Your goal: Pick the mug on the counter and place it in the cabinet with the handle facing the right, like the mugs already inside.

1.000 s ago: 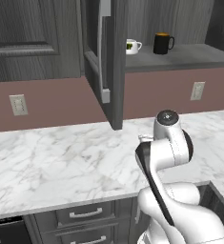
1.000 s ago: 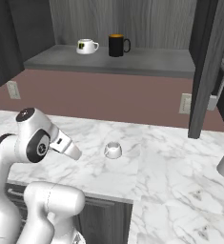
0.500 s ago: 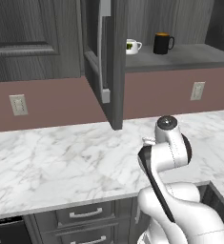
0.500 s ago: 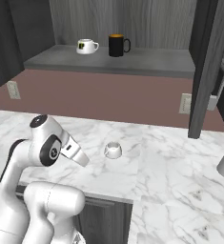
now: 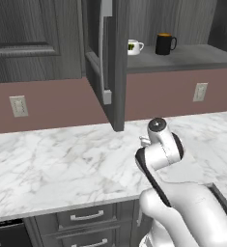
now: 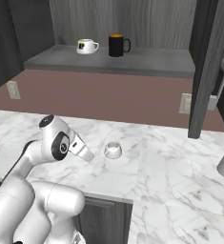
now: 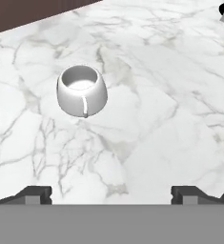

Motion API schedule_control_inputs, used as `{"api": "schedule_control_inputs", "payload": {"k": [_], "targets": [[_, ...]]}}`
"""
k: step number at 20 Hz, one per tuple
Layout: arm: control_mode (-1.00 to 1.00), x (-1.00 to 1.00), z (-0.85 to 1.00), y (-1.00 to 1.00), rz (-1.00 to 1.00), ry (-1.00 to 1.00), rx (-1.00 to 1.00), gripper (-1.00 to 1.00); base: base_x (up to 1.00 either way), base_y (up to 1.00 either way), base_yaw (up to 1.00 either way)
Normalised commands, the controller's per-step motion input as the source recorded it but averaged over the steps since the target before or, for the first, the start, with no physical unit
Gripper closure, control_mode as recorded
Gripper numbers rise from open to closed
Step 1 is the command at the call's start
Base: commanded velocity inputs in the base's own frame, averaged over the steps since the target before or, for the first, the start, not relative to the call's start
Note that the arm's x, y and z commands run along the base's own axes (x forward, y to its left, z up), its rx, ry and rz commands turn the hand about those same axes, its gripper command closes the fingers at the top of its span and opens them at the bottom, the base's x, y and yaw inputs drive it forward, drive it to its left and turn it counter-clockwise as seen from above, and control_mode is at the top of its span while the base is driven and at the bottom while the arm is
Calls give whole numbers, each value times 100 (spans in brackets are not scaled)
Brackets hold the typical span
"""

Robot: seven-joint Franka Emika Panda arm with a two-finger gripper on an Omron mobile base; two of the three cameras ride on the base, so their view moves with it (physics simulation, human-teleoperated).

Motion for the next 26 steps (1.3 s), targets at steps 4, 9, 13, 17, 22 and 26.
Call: {"api": "schedule_control_inputs", "payload": {"k": [4,9,13,17,22,26], "targets": [[-100,39,-54,-10,-1,0,-6,-100,0,0,0],[-100,12,-70,-24,-5,0,-9,-100,0,0,0],[-100,3,-30,-29,-3,-4,0,-100,0,0,0],[-100,1,-25,-30,-1,-8,1,-100,0,0,0],[-100,2,-8,-15,0,-4,1,-100,0,0,0],[-100,25,0,-4,7,3,0,-100,0,0,0]]}}
